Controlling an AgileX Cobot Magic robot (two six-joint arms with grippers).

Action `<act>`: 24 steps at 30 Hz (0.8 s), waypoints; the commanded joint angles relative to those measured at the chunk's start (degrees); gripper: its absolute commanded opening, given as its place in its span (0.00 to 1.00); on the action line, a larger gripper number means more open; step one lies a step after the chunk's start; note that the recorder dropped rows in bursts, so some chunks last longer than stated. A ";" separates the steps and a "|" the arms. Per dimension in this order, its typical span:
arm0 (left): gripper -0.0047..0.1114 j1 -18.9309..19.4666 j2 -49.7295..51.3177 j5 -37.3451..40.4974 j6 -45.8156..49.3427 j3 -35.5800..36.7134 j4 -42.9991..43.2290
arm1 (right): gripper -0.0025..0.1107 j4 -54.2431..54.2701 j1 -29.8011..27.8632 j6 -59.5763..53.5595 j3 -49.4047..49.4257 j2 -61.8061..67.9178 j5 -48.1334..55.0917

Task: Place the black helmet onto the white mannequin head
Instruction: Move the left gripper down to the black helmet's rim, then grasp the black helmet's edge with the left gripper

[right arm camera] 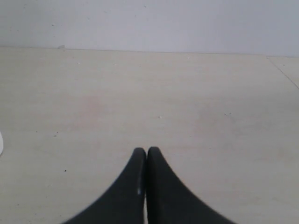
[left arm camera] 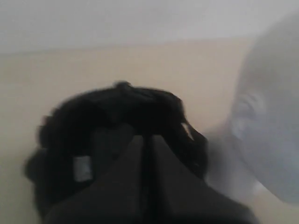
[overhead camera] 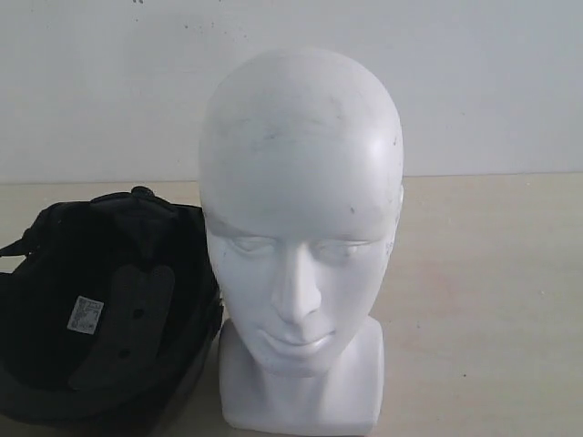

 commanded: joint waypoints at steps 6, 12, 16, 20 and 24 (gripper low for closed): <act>0.08 -4.68 7.98 17.30 12.74 -2.65 -9.12 | 0.02 -0.14 0.12 0.00 0.00 -0.24 -0.24; 0.08 -10.68 7.98 20.17 10.37 3.75 -16.38 | 0.02 -0.14 0.12 0.00 0.00 -0.24 -0.24; 0.08 -14.29 8.07 13.54 29.03 11.90 -33.66 | 0.02 -0.14 0.12 0.00 0.00 -0.24 -0.24; 0.08 -14.18 8.09 6.97 34.18 11.41 -35.74 | 0.02 -0.14 0.12 0.00 0.00 -0.24 -0.24; 0.08 -14.18 8.20 1.54 17.28 7.52 -16.25 | 0.02 -0.14 0.12 0.00 0.00 -0.24 -0.24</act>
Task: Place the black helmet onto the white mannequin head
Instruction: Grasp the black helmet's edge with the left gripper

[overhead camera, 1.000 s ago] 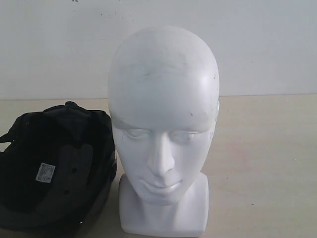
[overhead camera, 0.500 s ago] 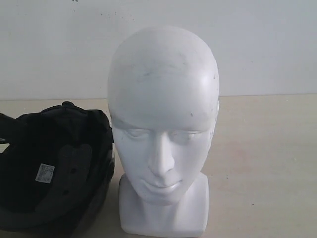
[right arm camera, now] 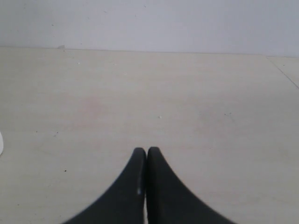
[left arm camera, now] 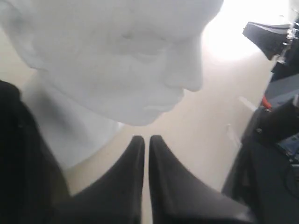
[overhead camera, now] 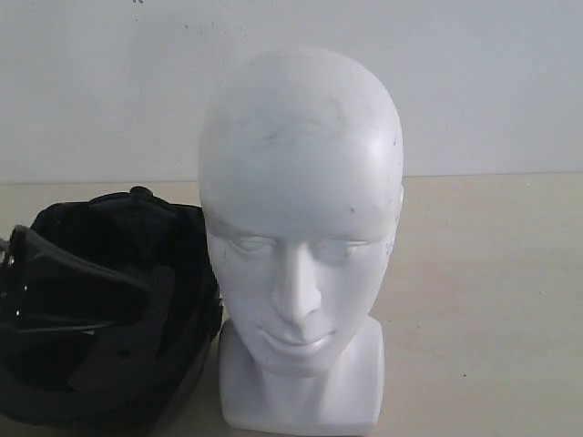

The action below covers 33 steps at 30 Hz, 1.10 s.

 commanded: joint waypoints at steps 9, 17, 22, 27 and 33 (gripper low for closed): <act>0.08 -9.86 0.75 1.87 -29.66 -2.55 25.77 | 0.02 -0.14 0.12 0.00 0.00 -0.24 -0.24; 0.08 -15.57 11.00 -7.53 -54.28 -5.07 52.12 | 0.02 -0.14 0.12 0.00 0.00 -0.24 -0.24; 0.08 -15.57 17.12 -7.57 -54.28 -10.46 52.25 | 0.02 -0.14 0.12 0.00 0.00 -0.24 -0.24; 0.26 -15.57 20.38 -5.12 -54.28 -11.17 52.02 | 0.02 -0.14 0.12 0.00 0.00 -0.24 -0.24; 0.64 -15.43 20.83 -5.10 -56.26 -11.17 51.89 | 0.02 -0.14 0.12 0.00 0.00 -0.24 -0.24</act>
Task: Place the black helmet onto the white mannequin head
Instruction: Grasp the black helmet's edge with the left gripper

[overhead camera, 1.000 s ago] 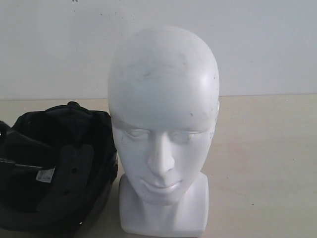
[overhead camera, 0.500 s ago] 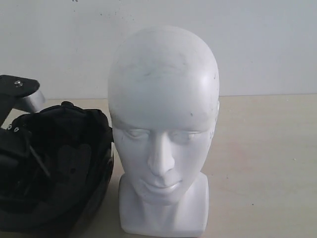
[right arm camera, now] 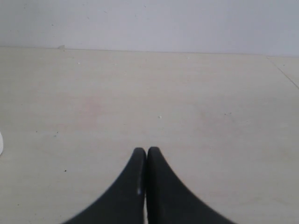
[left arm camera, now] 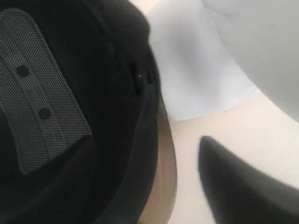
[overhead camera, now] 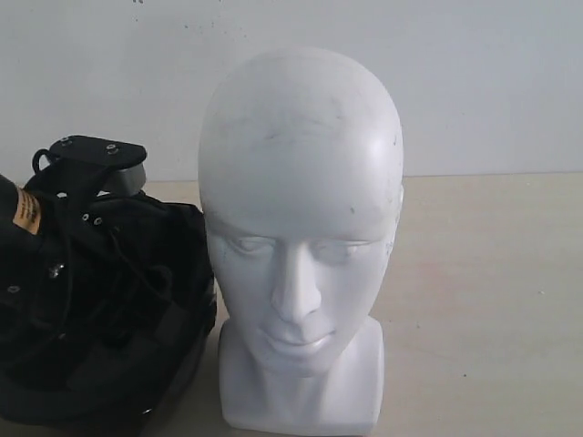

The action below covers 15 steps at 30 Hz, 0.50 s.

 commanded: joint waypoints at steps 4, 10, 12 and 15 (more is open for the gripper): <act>0.62 -0.07 0.07 -1.67 -1.63 -0.43 -0.32 | 0.02 -0.14 0.12 0.00 0.00 -0.24 -0.24; 0.61 -0.07 0.07 -3.00 -5.80 -0.43 -0.32 | 0.02 -0.14 0.12 0.00 0.00 -0.24 -0.24; 0.61 -0.07 0.07 -3.56 -7.57 0.00 -0.32 | 0.02 -0.14 0.12 0.00 0.00 -0.24 -0.24; 0.61 -0.07 0.07 -7.28 -10.22 2.59 -0.43 | 0.02 -0.14 0.12 0.00 0.00 -0.24 -0.24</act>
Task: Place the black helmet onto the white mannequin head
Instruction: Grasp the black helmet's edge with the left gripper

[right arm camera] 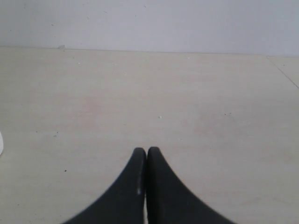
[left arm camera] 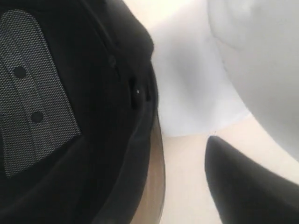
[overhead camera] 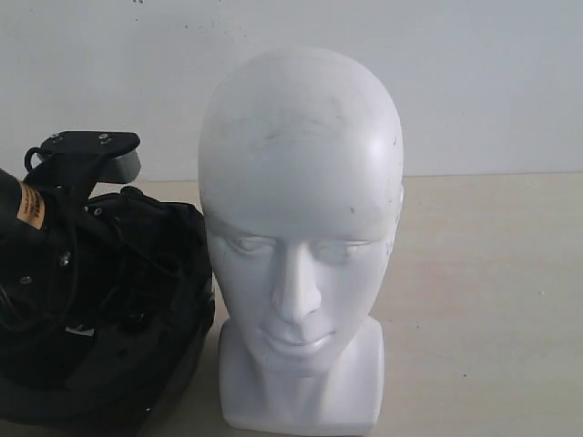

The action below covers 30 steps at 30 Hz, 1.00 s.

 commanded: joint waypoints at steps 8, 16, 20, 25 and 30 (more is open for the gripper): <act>0.61 -0.07 0.12 -12.97 -4.87 8.26 -3.43 | 0.02 -0.14 0.12 0.00 0.00 -0.24 -0.24; 0.61 -0.07 3.13 -18.02 -2.49 11.08 -3.31 | 0.02 -0.14 0.12 0.00 0.00 -0.24 -0.24; 0.61 -0.07 6.96 -22.26 -2.34 11.08 -3.20 | 0.02 -0.14 0.12 0.00 0.00 -0.24 -0.24; 0.61 -0.07 11.43 -26.28 -1.87 11.08 -2.37 | 0.02 -0.14 0.12 0.00 0.00 -0.24 -0.24; 0.48 -0.07 13.35 -27.43 -2.08 10.88 -0.44 | 0.02 -0.14 0.12 0.00 0.00 -0.24 -0.24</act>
